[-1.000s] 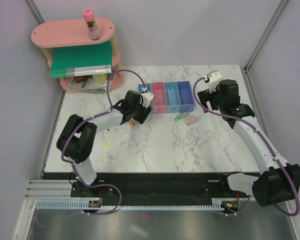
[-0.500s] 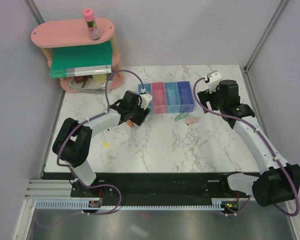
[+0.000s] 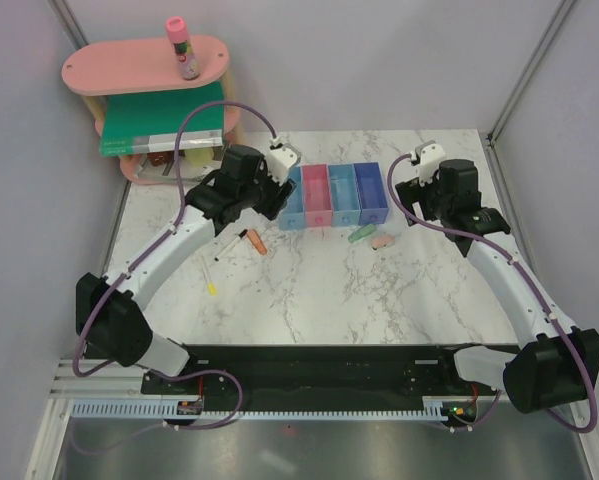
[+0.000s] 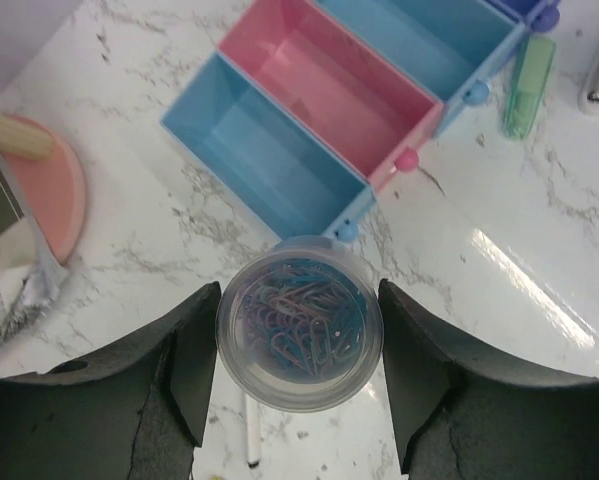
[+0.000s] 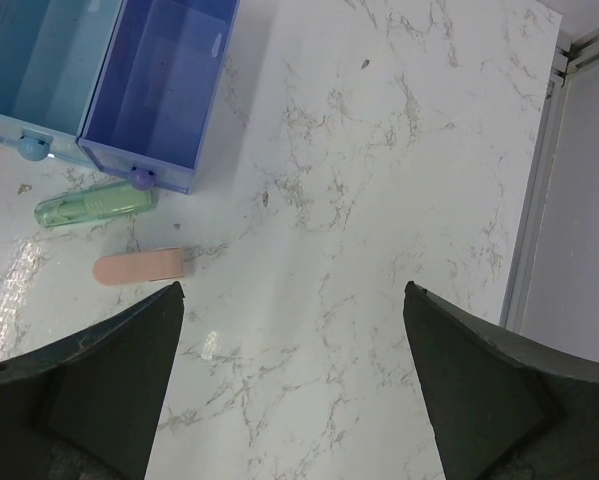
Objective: Sort the stationery into containers
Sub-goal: Pick up the stationery from the center of the board, then place the stationery in the storage box.
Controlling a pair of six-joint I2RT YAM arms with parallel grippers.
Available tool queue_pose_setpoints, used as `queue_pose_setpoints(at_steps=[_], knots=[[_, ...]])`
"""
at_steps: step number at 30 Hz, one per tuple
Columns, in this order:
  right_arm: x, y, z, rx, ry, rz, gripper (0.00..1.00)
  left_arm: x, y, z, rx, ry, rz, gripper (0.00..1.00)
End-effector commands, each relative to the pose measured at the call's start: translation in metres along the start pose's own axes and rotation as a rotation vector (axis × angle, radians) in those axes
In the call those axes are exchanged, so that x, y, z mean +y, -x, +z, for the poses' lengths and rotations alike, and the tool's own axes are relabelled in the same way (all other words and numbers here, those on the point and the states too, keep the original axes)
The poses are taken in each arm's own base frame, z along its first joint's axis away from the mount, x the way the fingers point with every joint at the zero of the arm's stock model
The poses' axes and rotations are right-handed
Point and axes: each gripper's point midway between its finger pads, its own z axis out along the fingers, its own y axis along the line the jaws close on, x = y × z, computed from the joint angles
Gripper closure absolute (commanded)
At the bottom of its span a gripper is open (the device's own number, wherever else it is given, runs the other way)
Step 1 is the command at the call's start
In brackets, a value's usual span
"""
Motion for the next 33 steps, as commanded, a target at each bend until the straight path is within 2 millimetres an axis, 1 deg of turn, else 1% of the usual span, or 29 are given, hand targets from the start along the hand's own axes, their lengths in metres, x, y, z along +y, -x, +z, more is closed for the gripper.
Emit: queue_pose_setpoints(at_steps=[1,2,3,4,5,6,7,8,9,10,11,13,14,15,17,19,22,25,31,33], knots=[[-0.007,0.02,-0.011,-0.063,-0.013,0.025,0.02,0.018,0.039,0.026,-0.066,0.029,0.079,0.63],[-0.008,0.019,-0.011,-0.06,-0.016,0.026,0.02,0.018,0.034,0.044,-0.039,0.02,0.092,0.63],[-0.008,0.018,-0.011,-0.059,-0.016,0.024,0.02,0.021,0.038,0.051,-0.045,0.025,0.098,0.63],[-0.008,0.017,-0.011,-0.059,-0.019,0.023,0.02,0.025,0.049,0.056,-0.065,0.027,0.103,0.63],[-0.008,0.017,-0.012,-0.059,-0.019,0.022,0.02,0.027,0.042,0.073,-0.039,0.022,0.108,0.63],[-0.009,0.015,-0.011,-0.054,-0.021,0.021,0.02,0.033,0.053,0.078,-0.059,0.033,0.107,0.63],[-0.008,0.014,-0.011,-0.054,-0.021,0.02,0.02,0.034,0.054,0.084,-0.063,0.024,0.101,0.63],[-0.009,0.014,-0.011,-0.054,-0.023,0.021,0.02,0.039,0.046,0.098,-0.042,0.02,0.091,0.63],[-0.008,0.012,-0.011,-0.052,-0.022,0.019,0.02,0.046,0.054,0.102,-0.062,0.033,0.087,0.63],[-0.008,0.013,-0.01,-0.054,-0.021,0.019,0.02,0.05,0.054,0.107,-0.062,0.033,0.081,0.63],[-0.008,0.013,-0.011,-0.054,-0.023,0.019,0.02,0.058,0.053,0.112,-0.058,0.042,0.075,0.63],[-0.009,0.013,-0.011,-0.054,-0.026,0.018,0.02,0.067,0.051,0.126,-0.054,0.051,0.066,0.63],[-0.009,0.013,-0.009,-0.053,-0.024,0.018,0.02,0.074,0.048,0.129,-0.048,0.06,0.06,0.63],[-0.009,0.013,-0.009,-0.051,-0.025,0.019,0.02,0.077,0.046,0.136,-0.044,0.059,0.057,0.63],[-0.008,0.016,-0.008,-0.055,-0.018,0.024,0.02,0.081,0.045,0.141,-0.049,0.064,0.049,0.63],[-0.008,0.015,-0.006,-0.051,-0.015,0.027,0.02,0.081,0.041,0.15,-0.057,0.054,0.03,0.63],[-0.005,0.014,-0.004,-0.048,-0.001,0.029,0.02,0.079,0.034,0.161,-0.053,0.044,0.008,0.63],[-0.002,0.01,-0.002,-0.037,0.015,0.025,0.02,0.076,0.026,0.17,-0.047,0.031,-0.005,0.63],[0.002,0.004,0.002,-0.022,0.03,0.021,0.02,0.074,0.031,0.175,-0.071,0.021,-0.027,0.62],[0.002,0.004,0.003,-0.021,0.032,0.023,0.02,0.073,0.029,0.178,-0.069,0.017,-0.029,0.62]])
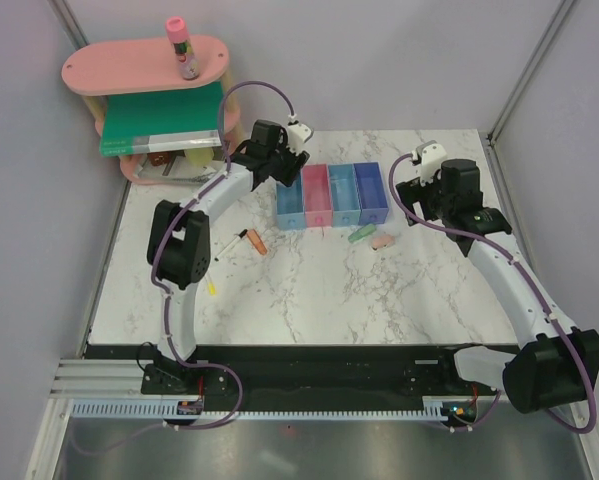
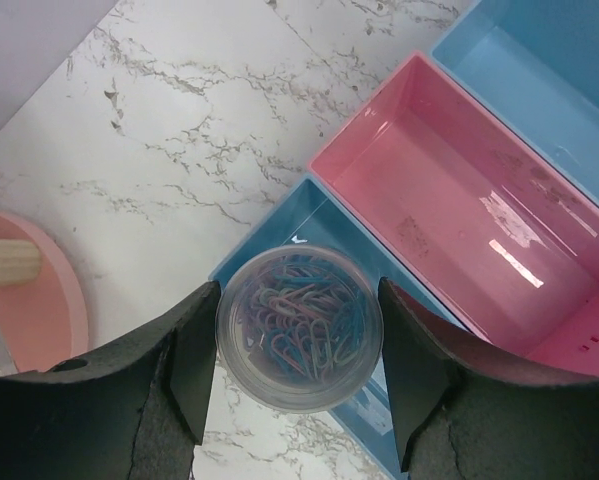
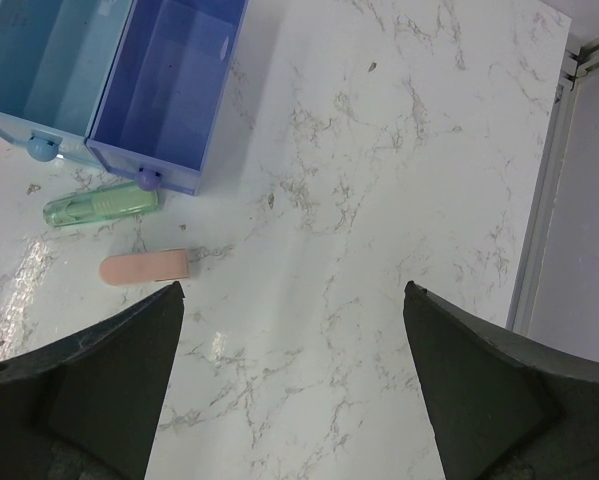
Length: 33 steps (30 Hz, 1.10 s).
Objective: Sort the stationery into containers
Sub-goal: Place the stationery in the storage box.
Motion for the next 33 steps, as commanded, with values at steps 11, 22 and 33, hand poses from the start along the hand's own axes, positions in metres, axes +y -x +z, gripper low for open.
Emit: queue_pose_setpoints(at_steps=[11,22,33], knots=[[0.007,0.0,0.004,-0.007,0.035,0.018,0.02,-0.002,0.013,0.018,-0.074,-0.009,-0.033,0.62],[0.033,-0.022,0.013,0.034,0.177,-0.051,0.02,-0.007,-0.006,0.029,-0.038,-0.019,-0.027,0.37],[0.059,-0.043,0.025,0.07,0.339,-0.186,0.02,-0.008,-0.014,0.031,-0.022,-0.023,-0.016,0.25]])
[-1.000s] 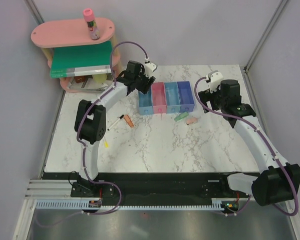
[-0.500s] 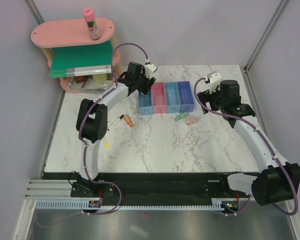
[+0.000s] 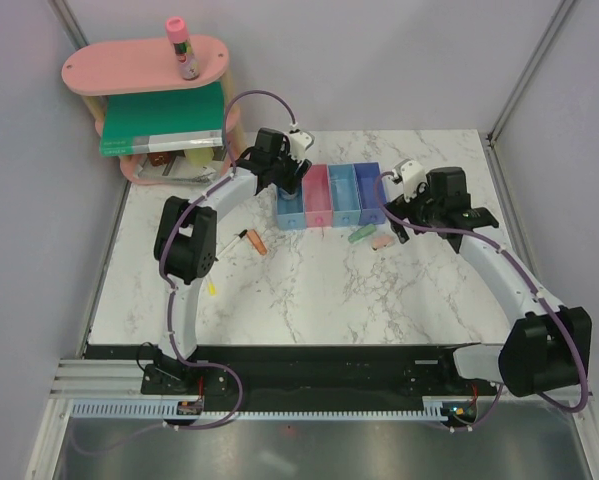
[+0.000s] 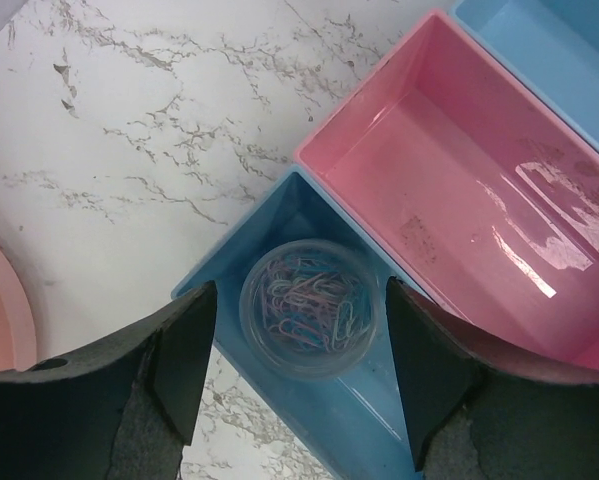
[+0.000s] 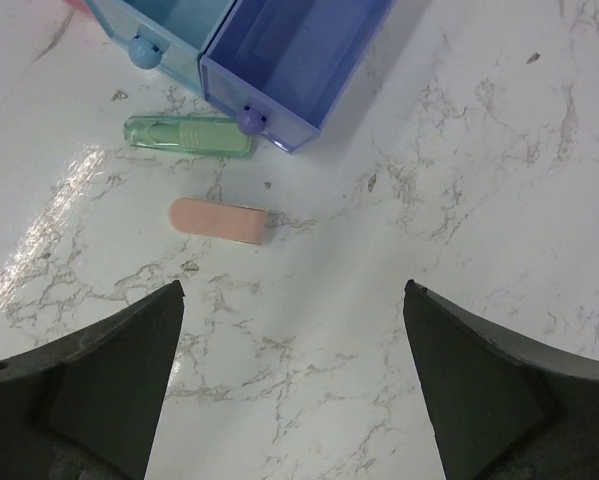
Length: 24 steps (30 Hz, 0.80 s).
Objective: Sort the stationery into containers
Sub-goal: Place the stationery in the storage box, then pick up the stapler from the center of the board.
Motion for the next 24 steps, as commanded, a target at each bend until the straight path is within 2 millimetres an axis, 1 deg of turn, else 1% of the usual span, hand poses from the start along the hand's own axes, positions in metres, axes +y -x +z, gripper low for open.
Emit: queue_pose_setpoints(at_steps=[1,5,8,9,11,12,13,14,15,16,17,18,19,20,21,22,23,24], knots=[[0.012,-0.006,0.009,0.003,0.084,-0.088,0.02,-0.001,0.011,0.003,-0.045,-0.001,0.01,0.24],[0.014,-0.015,0.018,0.031,0.108,-0.133,0.02,-0.001,0.009,0.004,-0.042,-0.002,0.008,0.22],[0.017,-0.022,0.026,0.052,0.14,-0.201,0.02,0.001,0.013,-0.002,-0.045,0.012,0.007,0.22],[0.017,-0.023,0.029,0.057,0.146,-0.222,0.02,0.003,0.019,-0.008,-0.056,0.018,0.007,0.22],[0.018,-0.03,0.036,0.088,0.164,-0.261,0.02,0.005,0.022,-0.018,-0.051,0.033,0.009,0.22],[0.016,-0.029,0.038,0.088,0.168,-0.299,0.02,0.005,0.024,-0.024,-0.048,0.035,0.011,0.21],[0.016,-0.031,0.04,0.101,0.177,-0.318,0.02,0.008,0.034,-0.038,-0.064,0.046,0.014,0.22],[0.017,-0.034,0.046,0.117,0.19,-0.332,0.02,0.01,0.037,-0.048,-0.068,0.059,0.021,0.21],[0.015,-0.033,0.048,0.12,0.192,-0.359,0.02,0.009,0.034,-0.055,-0.059,0.061,0.024,0.21],[0.015,-0.033,0.05,0.124,0.199,-0.37,0.02,0.012,0.047,-0.074,-0.086,0.075,0.03,0.21],[0.015,-0.038,0.056,0.143,0.213,-0.376,0.02,0.012,0.042,-0.083,-0.064,0.087,0.032,0.21],[0.014,-0.036,0.059,0.143,0.218,-0.39,0.02,0.011,0.036,-0.09,-0.046,0.089,0.037,0.21],[0.014,-0.039,0.061,0.151,0.228,-0.41,0.02,0.011,0.036,-0.101,-0.041,0.097,0.038,0.21],[0.015,-0.043,0.067,0.166,0.243,-0.42,0.02,0.014,0.042,-0.123,-0.048,0.12,0.047,0.21],[0.015,-0.041,0.069,0.163,0.247,-0.432,0.02,0.012,0.034,-0.134,-0.031,0.122,0.052,0.21],[0.016,-0.044,0.073,0.174,0.264,-0.448,0.02,0.012,0.032,-0.144,-0.03,0.137,0.058,0.21],[0.016,-0.041,0.075,0.169,0.266,-0.455,0.02,0.011,0.038,-0.17,-0.05,0.144,0.061,0.21],[0.017,-0.042,0.077,0.175,0.277,-0.459,0.02,0.007,0.026,-0.176,-0.026,0.139,0.062,0.21]])
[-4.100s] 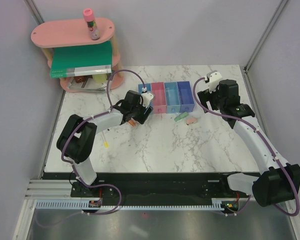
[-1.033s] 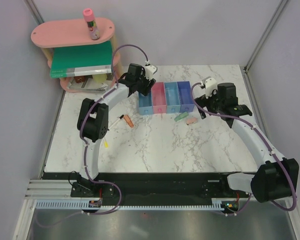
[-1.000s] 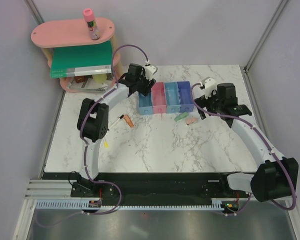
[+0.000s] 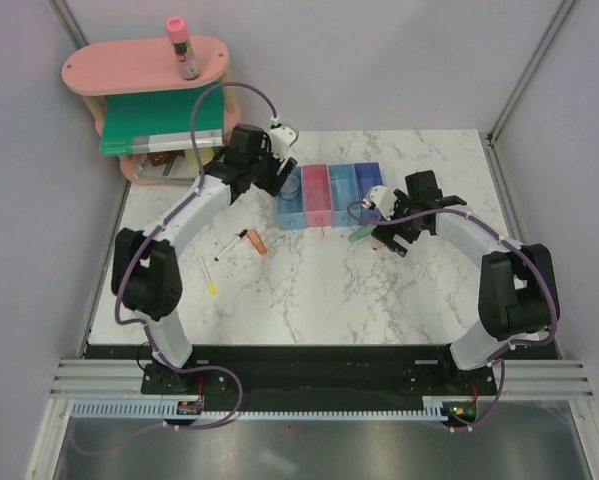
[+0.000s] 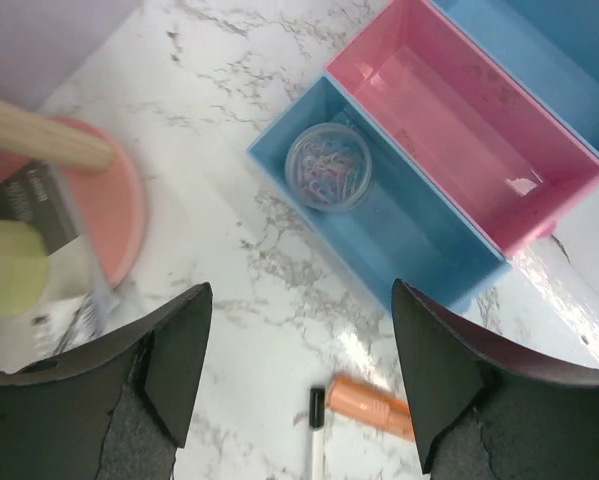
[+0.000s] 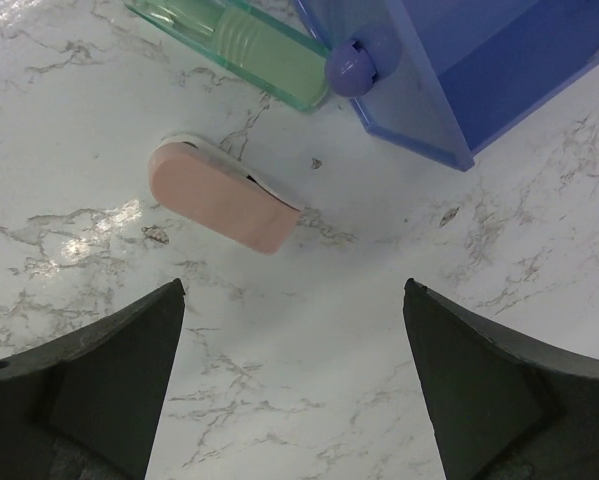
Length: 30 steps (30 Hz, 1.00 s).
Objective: Sort the stationery into containers
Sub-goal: Pick up the stapler from the center of the board.
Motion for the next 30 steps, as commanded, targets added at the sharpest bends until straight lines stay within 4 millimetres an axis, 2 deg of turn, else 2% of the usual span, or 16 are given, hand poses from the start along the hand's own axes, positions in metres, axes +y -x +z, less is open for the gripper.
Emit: queue_pose_setpoints(at_steps=[1,2,3,5,6,9,11,16,24,28,30], knots=[[-0.007,0.021,0.005,-0.04,0.036,-0.11,0.02,0.007,0.005,-0.075,-0.017,0.057,0.042,0.21],[-0.008,0.024,0.005,-0.044,0.042,-0.117,0.03,0.008,0.009,-0.096,-0.038,0.066,0.04,0.2],[-0.005,0.024,0.006,-0.042,0.056,-0.125,0.03,0.002,-0.006,-0.102,0.003,0.051,0.038,0.2],[-0.001,0.025,0.011,-0.042,0.08,-0.148,0.03,0.002,-0.015,-0.121,0.02,0.07,0.029,0.2],[-0.001,0.026,0.012,-0.044,0.086,-0.155,0.04,-0.002,-0.025,-0.137,0.037,0.068,0.03,0.2],[0.002,0.031,0.016,-0.05,0.107,-0.18,0.04,-0.004,-0.042,-0.164,0.051,0.089,0.044,0.19],[0.007,0.03,0.021,-0.041,0.127,-0.189,0.05,-0.003,-0.058,-0.174,0.089,0.113,0.065,0.18],[0.012,0.024,0.032,-0.022,0.157,-0.194,0.08,0.002,-0.065,-0.203,0.098,0.155,0.075,0.16],[0.013,0.022,0.041,-0.015,0.17,-0.189,0.18,0.004,-0.068,-0.215,0.122,0.161,0.103,0.16],[0.015,0.023,0.039,-0.014,0.171,-0.19,0.33,0.002,-0.066,-0.215,0.12,0.153,0.085,0.16],[0.017,0.022,0.035,-0.013,0.17,-0.197,0.36,0.002,-0.066,-0.215,0.119,0.152,0.082,0.16]])
